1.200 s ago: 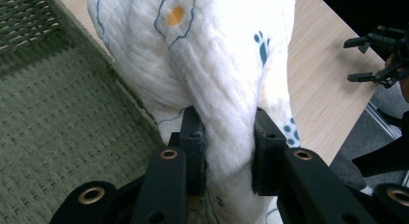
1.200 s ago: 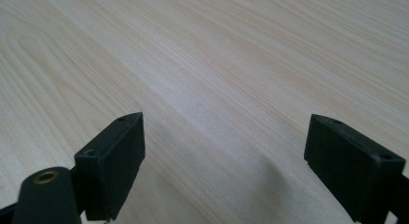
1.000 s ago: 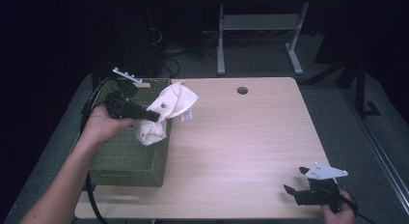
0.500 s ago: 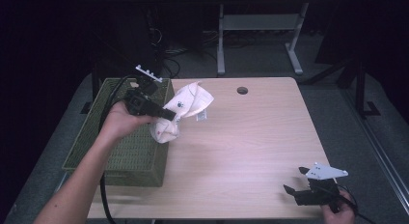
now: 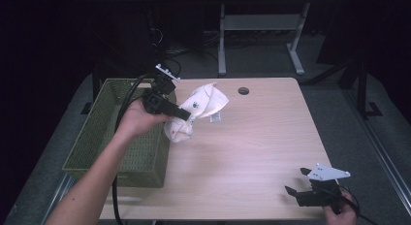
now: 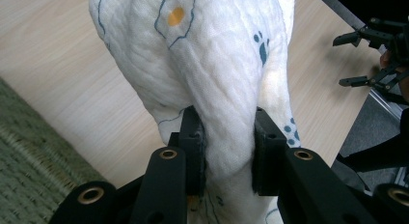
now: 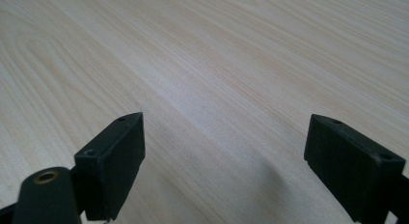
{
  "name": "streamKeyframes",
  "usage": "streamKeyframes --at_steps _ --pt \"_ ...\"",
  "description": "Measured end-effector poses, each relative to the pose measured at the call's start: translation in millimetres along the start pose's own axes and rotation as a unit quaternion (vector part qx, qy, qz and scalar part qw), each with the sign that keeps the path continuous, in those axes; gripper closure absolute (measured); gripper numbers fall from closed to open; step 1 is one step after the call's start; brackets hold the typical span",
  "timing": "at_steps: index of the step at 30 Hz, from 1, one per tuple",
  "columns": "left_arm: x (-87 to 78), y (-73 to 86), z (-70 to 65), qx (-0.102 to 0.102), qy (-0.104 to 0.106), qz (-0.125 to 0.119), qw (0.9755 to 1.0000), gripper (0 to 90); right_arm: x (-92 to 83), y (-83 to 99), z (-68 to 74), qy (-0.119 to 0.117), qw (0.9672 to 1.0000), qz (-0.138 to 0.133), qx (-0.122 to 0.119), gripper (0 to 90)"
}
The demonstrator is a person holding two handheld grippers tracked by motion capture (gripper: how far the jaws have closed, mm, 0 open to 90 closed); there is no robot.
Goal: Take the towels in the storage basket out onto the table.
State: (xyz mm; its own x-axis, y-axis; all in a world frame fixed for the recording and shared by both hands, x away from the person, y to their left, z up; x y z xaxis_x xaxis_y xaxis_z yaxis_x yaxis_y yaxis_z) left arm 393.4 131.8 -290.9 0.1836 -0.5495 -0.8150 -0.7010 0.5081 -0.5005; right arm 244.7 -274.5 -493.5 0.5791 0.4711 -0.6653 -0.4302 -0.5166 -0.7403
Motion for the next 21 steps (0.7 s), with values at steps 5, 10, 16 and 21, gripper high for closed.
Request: streamKeyframes --at_steps 5,10,16,21 --pt "18.8 -8.4 -6.0 0.000 0.012 0.002 0.9999 70.7 -0.5 0.1 0.4 -0.002 1.0000 -0.001 0.000 14.0" --pt "35.0 -15.0 -13.3 0.006 0.021 0.012 0.9997 70.5 -0.8 0.0 1.2 -0.003 1.0000 0.000 -0.002 14.0" --pt "45.3 -23.2 -22.2 0.019 0.022 0.021 0.9994 70.3 -1.5 0.0 0.0 -0.001 1.0000 -0.004 -0.004 14.0" --pt "53.6 -30.0 -26.8 0.022 0.023 0.025 0.9992 70.3 -2.1 0.0 0.6 -0.001 1.0000 -0.003 0.000 14.0"
Point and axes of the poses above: each handheld gripper's, and its own axes: x roughly forward along the jaws, y roughly out of its underside, z roughly to its left, the point moved 4 cm from there along x, roughly forward along the jaws, and after that the axes turned 6 degrees about -x, right-handed, at the moved point
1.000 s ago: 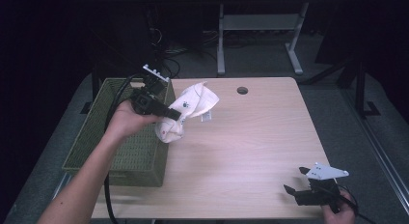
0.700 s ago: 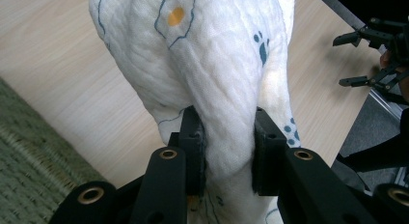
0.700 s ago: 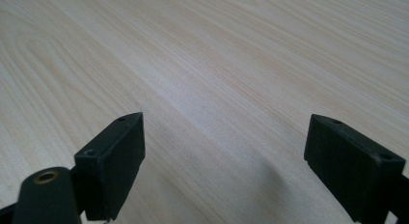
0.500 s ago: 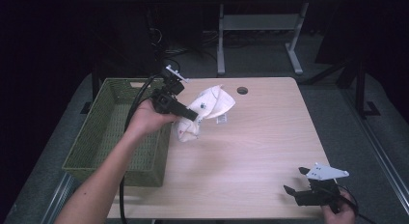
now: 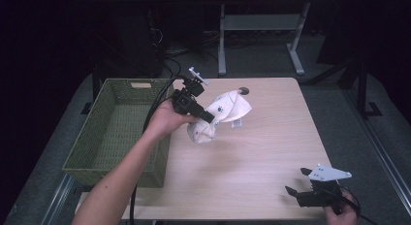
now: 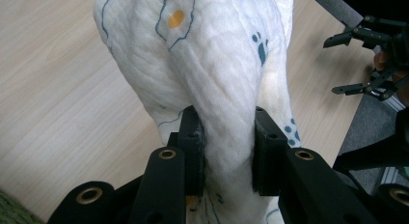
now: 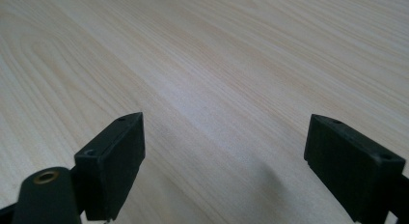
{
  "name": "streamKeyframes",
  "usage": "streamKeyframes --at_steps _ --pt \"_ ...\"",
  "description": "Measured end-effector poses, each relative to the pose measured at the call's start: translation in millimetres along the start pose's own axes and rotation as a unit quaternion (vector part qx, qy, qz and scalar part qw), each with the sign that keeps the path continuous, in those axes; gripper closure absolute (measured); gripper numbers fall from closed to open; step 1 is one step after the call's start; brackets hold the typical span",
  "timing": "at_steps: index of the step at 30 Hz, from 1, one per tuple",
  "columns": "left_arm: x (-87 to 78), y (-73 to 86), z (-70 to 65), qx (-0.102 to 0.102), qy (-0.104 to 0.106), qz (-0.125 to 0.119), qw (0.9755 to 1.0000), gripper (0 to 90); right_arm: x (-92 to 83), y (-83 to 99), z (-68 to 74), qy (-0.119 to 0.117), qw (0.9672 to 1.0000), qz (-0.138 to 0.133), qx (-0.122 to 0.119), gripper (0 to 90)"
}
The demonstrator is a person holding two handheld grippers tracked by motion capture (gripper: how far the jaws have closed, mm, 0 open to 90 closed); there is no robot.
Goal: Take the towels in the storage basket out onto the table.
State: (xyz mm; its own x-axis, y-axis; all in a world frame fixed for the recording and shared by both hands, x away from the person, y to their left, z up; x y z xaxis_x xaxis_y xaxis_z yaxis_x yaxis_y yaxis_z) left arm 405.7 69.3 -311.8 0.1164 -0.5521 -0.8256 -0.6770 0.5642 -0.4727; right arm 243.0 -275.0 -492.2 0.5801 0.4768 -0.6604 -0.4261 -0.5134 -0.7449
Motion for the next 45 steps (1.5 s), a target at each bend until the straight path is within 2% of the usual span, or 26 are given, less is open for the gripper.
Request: streamKeyframes --at_steps 11,20,24,28,31,34,45 --pt "19.4 -12.0 -4.5 0.004 0.004 0.008 1.0000 70.3 0.5 -0.1 0.5 -0.001 1.0000 0.000 -0.004 14.0" --pt "43.0 -23.2 -9.4 0.006 0.007 0.013 0.9999 69.9 -0.6 -0.1 0.4 -0.001 1.0000 0.001 -0.002 14.0" --pt "54.2 -27.3 -11.2 0.000 0.007 0.017 0.9998 69.9 -0.8 -0.2 0.0 -0.001 1.0000 -0.001 -0.002 14.0" --pt "67.1 -28.7 -13.7 0.002 0.009 0.022 0.9997 69.8 -1.2 -0.2 -0.5 0.001 1.0000 -0.002 -0.005 14.0" --pt "76.1 -29.7 -15.1 -0.007 0.017 0.020 0.9996 70.0 -1.4 -0.4 -0.8 0.000 1.0000 -0.004 -0.004 14.0" --pt "85.1 -29.6 -14.6 -0.006 0.010 0.025 0.9996 70.0 -1.3 -0.4 -0.5 0.000 1.0000 -0.003 -0.004 14.0" --pt "110.3 -26.6 -9.4 -0.017 0.010 0.037 0.9991 69.4 -1.7 -0.2 -1.0 -0.001 1.0000 -0.006 -0.003 14.0"
Point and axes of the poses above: each handheld gripper's, and its own axes: x roughly forward along the jaws, y roughly out of its underside, z roughly to its left, the point moved 4 cm from there along x, roughly forward along the jaws, and after that the axes turned 6 degrees about -x, right-handed, at the moved point
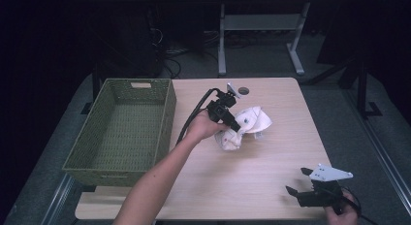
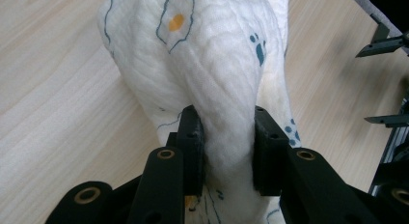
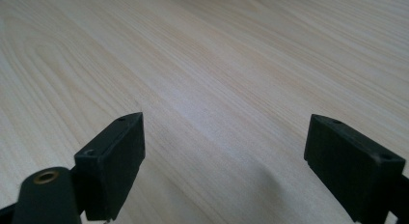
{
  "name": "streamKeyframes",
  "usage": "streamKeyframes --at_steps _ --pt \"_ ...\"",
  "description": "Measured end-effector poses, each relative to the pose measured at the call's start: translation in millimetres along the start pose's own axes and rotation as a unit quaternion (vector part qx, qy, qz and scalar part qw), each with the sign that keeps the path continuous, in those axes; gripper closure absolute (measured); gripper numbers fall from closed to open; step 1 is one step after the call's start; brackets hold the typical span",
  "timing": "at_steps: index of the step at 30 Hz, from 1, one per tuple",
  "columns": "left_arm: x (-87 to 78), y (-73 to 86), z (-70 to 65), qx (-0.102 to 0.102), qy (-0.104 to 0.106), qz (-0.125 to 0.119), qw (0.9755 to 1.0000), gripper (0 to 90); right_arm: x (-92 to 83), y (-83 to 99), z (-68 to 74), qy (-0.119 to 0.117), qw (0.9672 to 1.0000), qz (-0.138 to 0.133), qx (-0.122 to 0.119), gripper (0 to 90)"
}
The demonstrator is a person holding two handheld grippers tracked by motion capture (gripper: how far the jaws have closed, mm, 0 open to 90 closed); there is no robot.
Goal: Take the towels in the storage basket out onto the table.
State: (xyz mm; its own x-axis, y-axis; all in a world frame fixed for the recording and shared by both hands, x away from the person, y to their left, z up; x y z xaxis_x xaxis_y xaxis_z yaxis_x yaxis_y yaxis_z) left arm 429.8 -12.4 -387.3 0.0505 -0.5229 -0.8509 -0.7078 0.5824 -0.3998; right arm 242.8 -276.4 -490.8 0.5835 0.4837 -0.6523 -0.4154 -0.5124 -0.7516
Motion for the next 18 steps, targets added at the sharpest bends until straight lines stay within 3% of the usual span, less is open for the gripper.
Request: streamKeyframes --at_steps 8,18 --pt "19.0 3.7 7.2 -0.023 -0.001 0.008 0.9997 69.4 0.7 -0.7 0.4 -0.001 1.0000 -0.001 -0.002 14.0" --pt "38.2 8.9 13.7 -0.025 -0.003 0.027 0.9993 69.5 0.6 -0.6 -0.4 -0.001 1.0000 -0.003 -0.001 14.0"
Point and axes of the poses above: each handheld gripper's, and its own axes: x roughly forward along the jaws, y roughly out of its underside, z roughly to its left, the point moved 4 cm from there along x, roughly forward along the jaws, and after that the axes turned 6 degrees about -x, right-handed, at the moved point
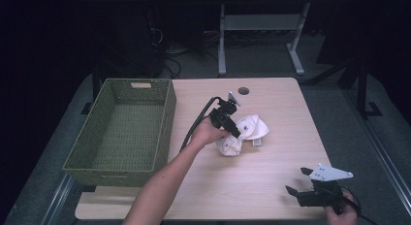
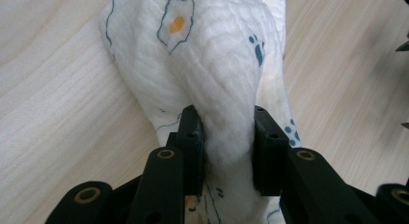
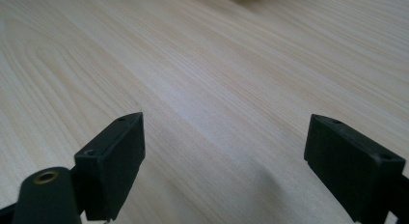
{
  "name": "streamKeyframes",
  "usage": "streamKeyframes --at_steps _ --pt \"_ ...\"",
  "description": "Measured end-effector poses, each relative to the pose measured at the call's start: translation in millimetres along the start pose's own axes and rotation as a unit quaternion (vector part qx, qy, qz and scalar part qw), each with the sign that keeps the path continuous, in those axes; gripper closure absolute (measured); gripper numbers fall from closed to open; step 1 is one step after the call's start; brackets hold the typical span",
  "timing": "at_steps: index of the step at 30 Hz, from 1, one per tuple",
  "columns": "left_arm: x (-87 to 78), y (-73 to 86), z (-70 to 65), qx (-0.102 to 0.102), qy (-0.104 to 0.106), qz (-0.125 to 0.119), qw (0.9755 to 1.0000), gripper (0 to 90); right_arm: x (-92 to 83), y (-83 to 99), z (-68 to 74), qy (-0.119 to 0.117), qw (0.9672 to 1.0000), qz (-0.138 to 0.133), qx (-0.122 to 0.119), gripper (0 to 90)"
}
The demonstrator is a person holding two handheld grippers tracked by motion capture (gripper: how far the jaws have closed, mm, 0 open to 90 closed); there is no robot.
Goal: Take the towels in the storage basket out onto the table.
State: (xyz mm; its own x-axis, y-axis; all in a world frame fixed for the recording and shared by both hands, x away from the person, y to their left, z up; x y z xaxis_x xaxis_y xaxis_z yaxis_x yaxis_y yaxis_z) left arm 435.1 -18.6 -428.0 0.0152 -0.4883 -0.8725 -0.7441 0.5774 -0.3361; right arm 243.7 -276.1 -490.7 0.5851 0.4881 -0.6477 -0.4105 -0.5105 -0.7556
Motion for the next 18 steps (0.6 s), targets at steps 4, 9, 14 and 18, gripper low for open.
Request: streamKeyframes --at_steps 4,9,14,18 --pt "7.5 0.6 0.4 -0.002 0.000 -0.001 1.0000 69.0 -0.1 -0.2 0.3 0.000 1.0000 0.001 0.000 14.0" --pt "16.6 2.6 0.4 -0.008 0.002 -0.002 1.0000 68.6 -0.3 -0.2 -0.4 0.001 1.0000 0.000 0.001 14.0" --pt "22.9 3.9 0.7 -0.014 0.004 -0.008 0.9999 68.0 -0.1 -0.4 0.8 -0.001 1.0000 0.003 0.003 14.0" --pt "27.3 4.7 0.4 -0.010 0.003 -0.004 0.9999 65.7 0.1 -0.3 0.5 0.000 1.0000 0.002 0.000 14.0"
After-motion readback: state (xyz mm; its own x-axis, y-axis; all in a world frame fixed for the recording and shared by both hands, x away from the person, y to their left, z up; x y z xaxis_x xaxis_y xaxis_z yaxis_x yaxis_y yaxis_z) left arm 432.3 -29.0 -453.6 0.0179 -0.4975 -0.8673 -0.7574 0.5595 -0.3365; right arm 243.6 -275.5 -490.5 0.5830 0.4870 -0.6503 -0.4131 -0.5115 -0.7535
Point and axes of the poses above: each handheld gripper's, and its own axes: x roughly forward along the jaws, y roughly out of its underside, z roughly to its left, the point moved 4 cm from there along x, roughly forward along the jaws, and after that the axes turned 6 degrees about -x, right-handed, at the moved point
